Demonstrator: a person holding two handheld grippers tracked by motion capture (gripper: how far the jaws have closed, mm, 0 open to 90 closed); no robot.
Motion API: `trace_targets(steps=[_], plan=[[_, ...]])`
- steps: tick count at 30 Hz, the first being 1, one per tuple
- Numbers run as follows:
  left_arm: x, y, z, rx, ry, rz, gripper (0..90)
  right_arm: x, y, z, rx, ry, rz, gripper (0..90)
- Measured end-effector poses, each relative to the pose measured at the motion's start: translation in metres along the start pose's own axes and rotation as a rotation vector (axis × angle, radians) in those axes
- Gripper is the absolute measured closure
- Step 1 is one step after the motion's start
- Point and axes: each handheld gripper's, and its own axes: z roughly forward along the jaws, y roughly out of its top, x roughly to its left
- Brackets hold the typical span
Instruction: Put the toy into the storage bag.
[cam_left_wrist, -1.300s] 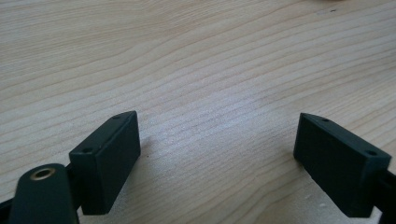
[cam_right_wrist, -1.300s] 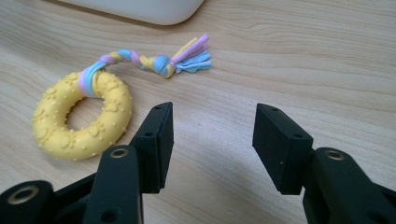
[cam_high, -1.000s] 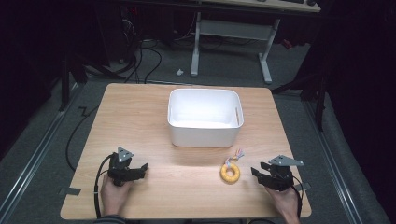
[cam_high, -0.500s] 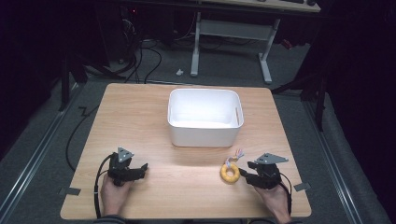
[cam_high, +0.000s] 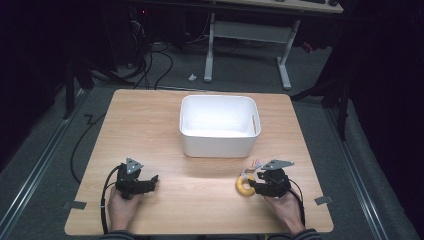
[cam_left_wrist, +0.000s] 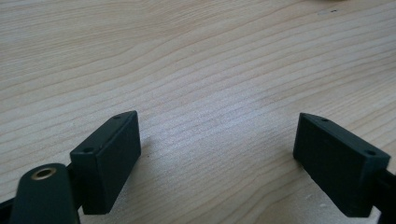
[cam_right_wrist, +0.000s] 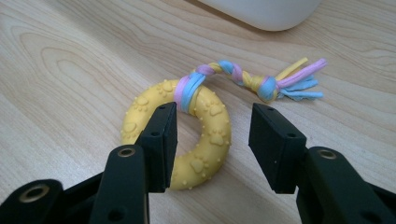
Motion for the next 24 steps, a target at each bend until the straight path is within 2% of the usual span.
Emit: trace_targets(steps=[7, 18, 24], plan=[[0.0, 0.0, 0.0, 0.0, 0.0, 0.001, 15.2, 0.0, 0.007, 0.011, 0.083, 0.0, 0.008, 52.9], [0.0, 0.0, 0.0, 0.0, 0.0, 0.001, 15.1, 0.001, 0.01, 0.022, 0.153, -0.006, 0.008, 55.2], [0.0, 0.0, 0.0, 0.0, 0.0, 0.001, 15.1, 0.003, 0.012, 0.025, 0.178, -0.01, -0.005, 60.8]])
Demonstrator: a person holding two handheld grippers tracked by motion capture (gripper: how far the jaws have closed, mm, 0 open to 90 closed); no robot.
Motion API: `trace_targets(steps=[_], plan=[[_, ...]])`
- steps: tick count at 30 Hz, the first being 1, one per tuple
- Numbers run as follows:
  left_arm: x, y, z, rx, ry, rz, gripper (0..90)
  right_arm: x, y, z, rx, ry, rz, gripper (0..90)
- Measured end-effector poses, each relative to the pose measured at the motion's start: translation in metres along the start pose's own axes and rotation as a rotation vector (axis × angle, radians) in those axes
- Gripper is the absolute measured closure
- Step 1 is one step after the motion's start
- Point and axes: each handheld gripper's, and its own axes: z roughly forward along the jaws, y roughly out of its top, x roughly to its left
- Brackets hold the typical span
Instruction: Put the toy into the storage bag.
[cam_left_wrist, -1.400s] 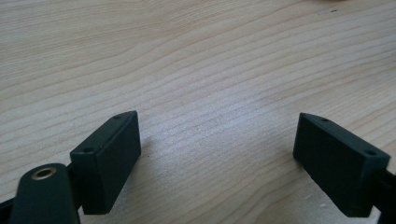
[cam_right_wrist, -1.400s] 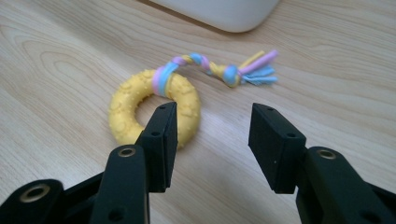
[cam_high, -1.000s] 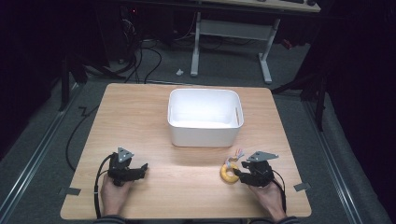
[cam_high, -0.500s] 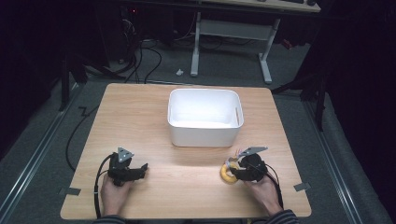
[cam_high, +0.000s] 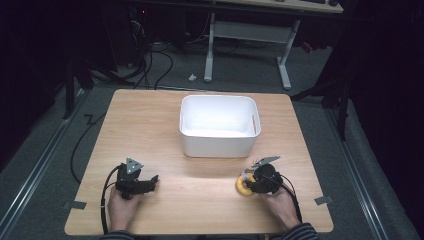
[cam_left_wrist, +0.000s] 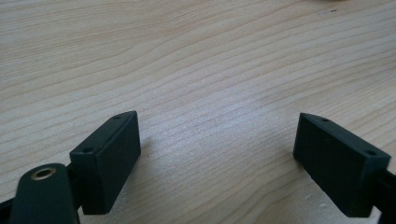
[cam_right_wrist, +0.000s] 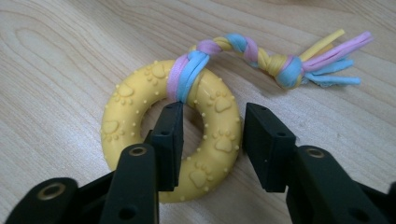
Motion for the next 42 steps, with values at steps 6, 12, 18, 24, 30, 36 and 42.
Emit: trace_targets(steps=[6, 12, 18, 24, 30, 36, 42], plan=[[0.0, 0.0, 0.0, 0.0, -0.001, 0.0, 15.1, 0.003, 0.002, 0.0, 0.021, -0.024, -0.022, 64.2], [0.0, 0.0, 0.0, 0.0, -0.001, 0.0, 15.1, 0.003, 0.003, 0.0, 0.025, -0.021, -0.03, 65.1], [0.0, 0.0, 0.0, 0.0, -0.001, 0.0, 15.1, 0.004, 0.002, -0.001, 0.015, -0.029, -0.045, 65.8], [0.0, 0.0, 0.0, 0.0, -0.001, 0.0, 15.1, 0.002, 0.0, -0.005, -0.005, -0.026, -0.049, 66.2], [0.0, 0.0, 0.0, 0.0, -0.001, 0.0, 15.1, 0.001, -0.001, -0.01, -0.03, -0.026, -0.05, 66.3], [0.0, 0.0, 0.0, 0.0, -0.001, 0.0, 15.1, -0.002, -0.003, -0.021, -0.059, -0.032, -0.052, 66.4], [0.0, 0.0, 0.0, 0.0, -0.001, 0.0, 15.1, -0.003, -0.005, -0.031, -0.082, -0.039, -0.058, 66.4]])
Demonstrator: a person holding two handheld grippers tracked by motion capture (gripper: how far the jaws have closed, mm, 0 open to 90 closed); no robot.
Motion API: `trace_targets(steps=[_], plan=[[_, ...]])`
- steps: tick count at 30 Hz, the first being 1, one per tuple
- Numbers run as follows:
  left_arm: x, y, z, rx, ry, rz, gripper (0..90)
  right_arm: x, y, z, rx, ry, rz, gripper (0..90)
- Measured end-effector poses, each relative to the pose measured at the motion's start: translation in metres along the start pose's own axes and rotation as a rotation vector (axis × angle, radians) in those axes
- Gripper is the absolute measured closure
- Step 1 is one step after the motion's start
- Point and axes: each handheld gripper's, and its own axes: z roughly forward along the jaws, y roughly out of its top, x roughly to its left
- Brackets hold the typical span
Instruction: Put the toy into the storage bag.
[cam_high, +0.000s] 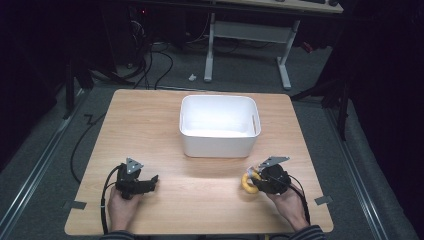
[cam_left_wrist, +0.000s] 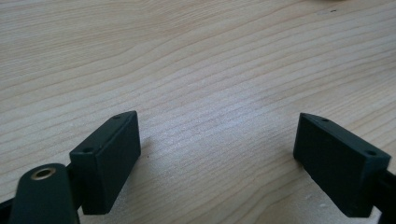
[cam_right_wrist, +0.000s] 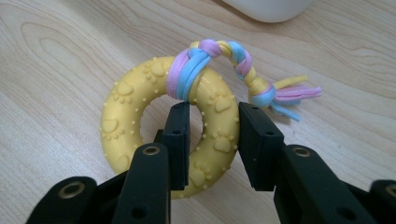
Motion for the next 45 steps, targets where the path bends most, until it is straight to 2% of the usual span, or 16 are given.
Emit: trace_targets(steps=[7, 16, 32, 45], plan=[[0.0, 0.0, 0.0, 0.0, 0.0, 0.0, 15.1, -0.004, 0.0, -0.014, -0.036, -0.008, 0.011, 66.4], [0.0, 0.0, 0.0, 0.0, 0.0, 0.0, 15.1, -0.01, 0.001, -0.026, -0.055, -0.01, 0.019, 66.4], [0.0, 0.0, 0.0, 0.0, 0.0, 0.0, 15.1, -0.013, 0.008, -0.051, -0.101, -0.014, 0.006, 66.5], [0.0, 0.0, 0.0, -0.002, 0.001, -0.002, 15.1, -0.02, 0.022, -0.083, -0.157, -0.002, -0.01, 66.5]])
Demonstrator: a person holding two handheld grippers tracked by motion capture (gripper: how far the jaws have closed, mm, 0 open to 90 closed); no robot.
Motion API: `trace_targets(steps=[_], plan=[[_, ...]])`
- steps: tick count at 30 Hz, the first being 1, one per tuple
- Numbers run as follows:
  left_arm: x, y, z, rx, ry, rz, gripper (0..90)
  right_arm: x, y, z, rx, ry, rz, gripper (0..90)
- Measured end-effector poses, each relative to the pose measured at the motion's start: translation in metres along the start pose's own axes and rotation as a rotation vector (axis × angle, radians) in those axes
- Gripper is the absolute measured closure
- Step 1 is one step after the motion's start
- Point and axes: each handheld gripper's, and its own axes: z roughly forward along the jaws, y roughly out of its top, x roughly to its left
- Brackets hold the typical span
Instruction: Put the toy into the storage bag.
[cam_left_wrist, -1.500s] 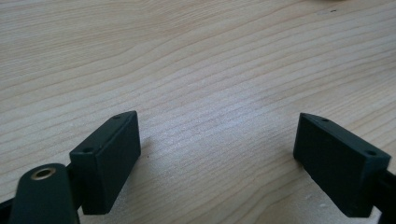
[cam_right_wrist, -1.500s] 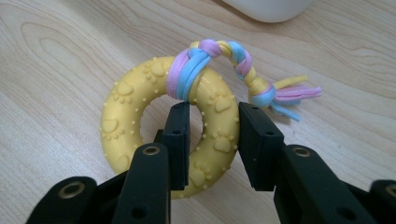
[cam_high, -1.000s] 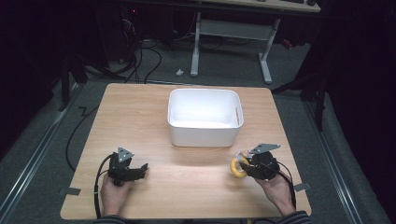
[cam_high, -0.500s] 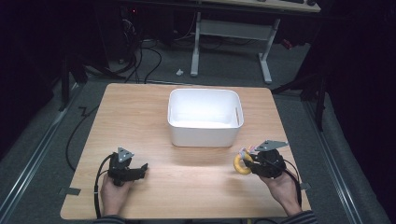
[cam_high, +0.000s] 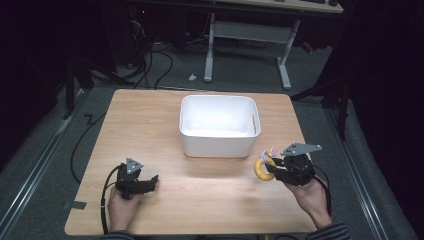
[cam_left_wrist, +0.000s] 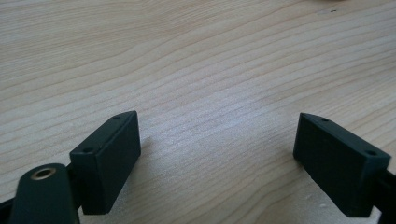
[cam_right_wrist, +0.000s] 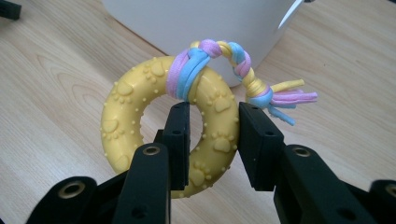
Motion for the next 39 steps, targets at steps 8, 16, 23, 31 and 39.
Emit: trace_targets(steps=[8, 16, 23, 31, 39], plan=[[0.0, 0.0, 0.0, 0.002, 0.0, 0.002, 15.1, -0.002, 0.013, -0.013, -0.03, 0.01, -0.008, 66.5], [0.0, 0.0, 0.0, 0.002, 0.0, 0.002, 15.1, 0.0, 0.033, -0.023, -0.066, 0.003, -0.031, 66.5], [0.0, 0.0, 0.0, 0.003, 0.0, 0.0, 15.1, -0.002, 0.053, -0.026, -0.081, 0.005, -0.042, 66.5], [0.0, 0.0, 0.0, 0.003, -0.001, 0.001, 15.1, -0.003, 0.08, -0.022, -0.086, -0.013, -0.067, 66.4], [0.0, 0.0, 0.0, 0.003, 0.0, 0.001, 15.1, -0.006, 0.103, -0.011, -0.078, -0.024, -0.077, 66.4]])
